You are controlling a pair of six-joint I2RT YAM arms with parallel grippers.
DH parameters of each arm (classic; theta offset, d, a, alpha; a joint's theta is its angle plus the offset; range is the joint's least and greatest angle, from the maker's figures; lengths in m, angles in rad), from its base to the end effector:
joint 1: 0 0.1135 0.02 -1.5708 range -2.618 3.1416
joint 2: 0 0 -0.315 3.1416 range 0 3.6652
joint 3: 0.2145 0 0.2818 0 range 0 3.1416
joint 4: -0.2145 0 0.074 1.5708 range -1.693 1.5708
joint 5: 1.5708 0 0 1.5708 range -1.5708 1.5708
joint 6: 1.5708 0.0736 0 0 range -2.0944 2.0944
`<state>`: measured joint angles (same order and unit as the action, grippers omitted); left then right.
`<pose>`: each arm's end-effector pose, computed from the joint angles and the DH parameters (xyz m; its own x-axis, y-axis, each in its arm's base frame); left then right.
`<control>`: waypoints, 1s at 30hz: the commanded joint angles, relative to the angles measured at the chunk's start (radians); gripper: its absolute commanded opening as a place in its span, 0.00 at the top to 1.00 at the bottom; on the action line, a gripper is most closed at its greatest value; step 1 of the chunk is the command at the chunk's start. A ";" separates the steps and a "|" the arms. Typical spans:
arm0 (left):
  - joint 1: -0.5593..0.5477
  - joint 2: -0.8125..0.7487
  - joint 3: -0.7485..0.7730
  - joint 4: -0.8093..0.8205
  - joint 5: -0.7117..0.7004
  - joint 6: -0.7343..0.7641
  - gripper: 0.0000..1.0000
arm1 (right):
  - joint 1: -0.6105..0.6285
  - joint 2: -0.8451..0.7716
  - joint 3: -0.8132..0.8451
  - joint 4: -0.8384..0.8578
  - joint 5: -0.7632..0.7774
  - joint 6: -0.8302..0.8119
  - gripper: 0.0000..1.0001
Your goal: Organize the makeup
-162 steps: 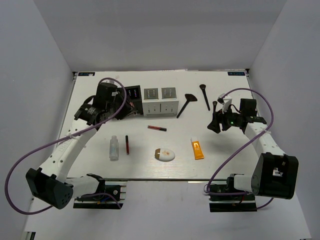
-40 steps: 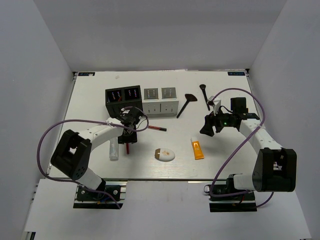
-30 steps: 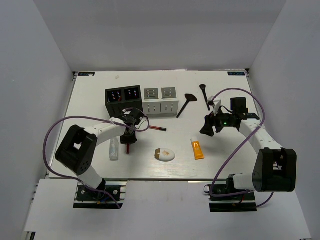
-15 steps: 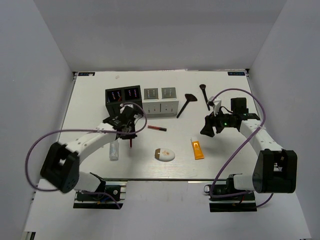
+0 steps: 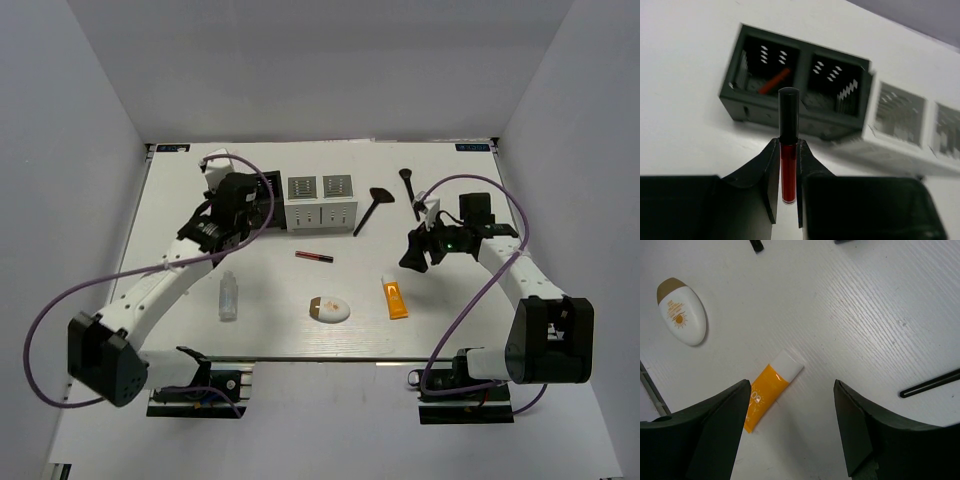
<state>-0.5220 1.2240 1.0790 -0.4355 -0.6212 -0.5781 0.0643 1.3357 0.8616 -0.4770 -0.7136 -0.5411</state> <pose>0.2866 -0.1154 0.3559 -0.3892 -0.2887 -0.8747 -0.2735 0.9430 -0.1896 0.2906 0.0670 0.2420 -0.4759 -0.4208 -0.7723 -0.7852 0.5988 0.1576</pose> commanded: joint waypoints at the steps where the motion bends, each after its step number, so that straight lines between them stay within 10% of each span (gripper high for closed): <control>1: 0.039 0.096 0.099 0.095 -0.199 0.035 1.00 | 0.015 0.000 0.048 -0.020 -0.007 -0.029 0.27; 21: 0.232 0.486 0.262 0.291 -0.167 0.201 0.99 | 0.032 0.005 0.083 -0.055 0.023 -0.082 0.27; 30: 0.241 0.470 0.248 0.293 -0.117 0.173 0.49 | 0.101 0.049 0.137 -0.095 -0.010 -0.242 0.16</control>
<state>-0.2886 1.7573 1.3052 -0.1642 -0.7605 -0.3943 0.1352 1.3640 0.9501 -0.5457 -0.6899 -0.6880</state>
